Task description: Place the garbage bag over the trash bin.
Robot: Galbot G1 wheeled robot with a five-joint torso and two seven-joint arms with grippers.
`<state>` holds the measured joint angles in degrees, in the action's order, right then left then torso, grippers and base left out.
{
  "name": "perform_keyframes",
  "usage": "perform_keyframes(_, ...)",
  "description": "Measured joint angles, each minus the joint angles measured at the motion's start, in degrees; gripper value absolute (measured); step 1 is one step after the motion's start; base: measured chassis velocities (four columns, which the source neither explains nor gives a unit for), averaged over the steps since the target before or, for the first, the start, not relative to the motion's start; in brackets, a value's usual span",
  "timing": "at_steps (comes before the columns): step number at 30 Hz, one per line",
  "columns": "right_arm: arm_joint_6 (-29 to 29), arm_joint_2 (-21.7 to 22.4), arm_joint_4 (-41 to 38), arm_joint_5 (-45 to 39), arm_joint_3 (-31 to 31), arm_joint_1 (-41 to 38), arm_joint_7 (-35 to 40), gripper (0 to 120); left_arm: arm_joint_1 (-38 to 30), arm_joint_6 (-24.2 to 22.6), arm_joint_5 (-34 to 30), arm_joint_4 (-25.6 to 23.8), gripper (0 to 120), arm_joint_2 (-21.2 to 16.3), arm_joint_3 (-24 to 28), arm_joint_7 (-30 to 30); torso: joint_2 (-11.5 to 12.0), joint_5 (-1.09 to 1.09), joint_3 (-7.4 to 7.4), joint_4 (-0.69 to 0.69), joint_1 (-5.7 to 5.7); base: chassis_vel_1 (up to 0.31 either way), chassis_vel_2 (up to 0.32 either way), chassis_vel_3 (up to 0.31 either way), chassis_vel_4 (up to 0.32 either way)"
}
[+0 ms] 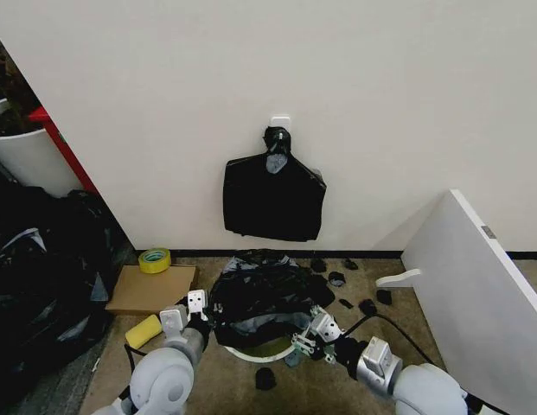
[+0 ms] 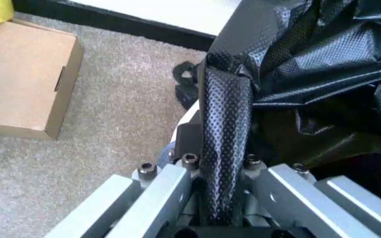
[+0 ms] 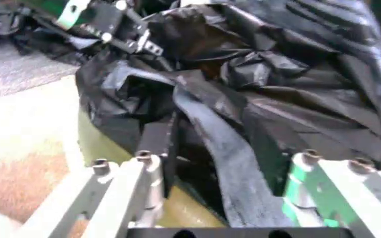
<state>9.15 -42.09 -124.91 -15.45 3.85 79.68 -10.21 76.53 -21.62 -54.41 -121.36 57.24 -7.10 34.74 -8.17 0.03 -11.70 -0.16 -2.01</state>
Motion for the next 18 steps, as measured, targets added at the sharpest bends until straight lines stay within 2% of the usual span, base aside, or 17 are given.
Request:
perform_keyframes(6,-1.03,0.19,0.57,0.76,-0.19,0.26,-0.53,10,0.16,-0.04,-0.03,-0.15,1,-0.12,0.15,0.07,0.0,0.0,0.0,0.01,0.0,0.0,0.0,0.0,0.0)
perform_keyframes(7,-1.03,0.19,0.57,0.76,-0.19,0.26,-0.53,10,0.16,-0.04,-0.03,-0.15,1,-0.12,0.15,0.07,0.0,0.0,0.0,0.01,0.0,0.0,0.0,0.0,0.0)
perform_keyframes(9,-1.6,0.12,0.73,1.1,-0.21,0.47,-0.38,1,0.13,-0.04,-0.15,-0.14,1,-0.12,0.12,0.11,0.0,0.0,0.0,0.0,0.0,0.0,0.0,0.0,0.0)
perform_keyframes(14,-4.03,0.14,1.33,2.54,-0.02,0.76,-1.13,0,-0.28,-0.24,-1.04,-0.03,1,-0.02,0.12,0.55,0.0,0.0,0.0,0.0,0.0,0.0,0.0,0.0,0.0)
perform_keyframes(18,-8.39,1.09,1.74,3.85,1.2,2.06,-4.36,0,-1.14,-0.85,-3.52,-0.03,1,0.09,-0.45,1.67,0.0,0.0,0.0,0.01,0.0,0.0,0.0,0.0,0.0)
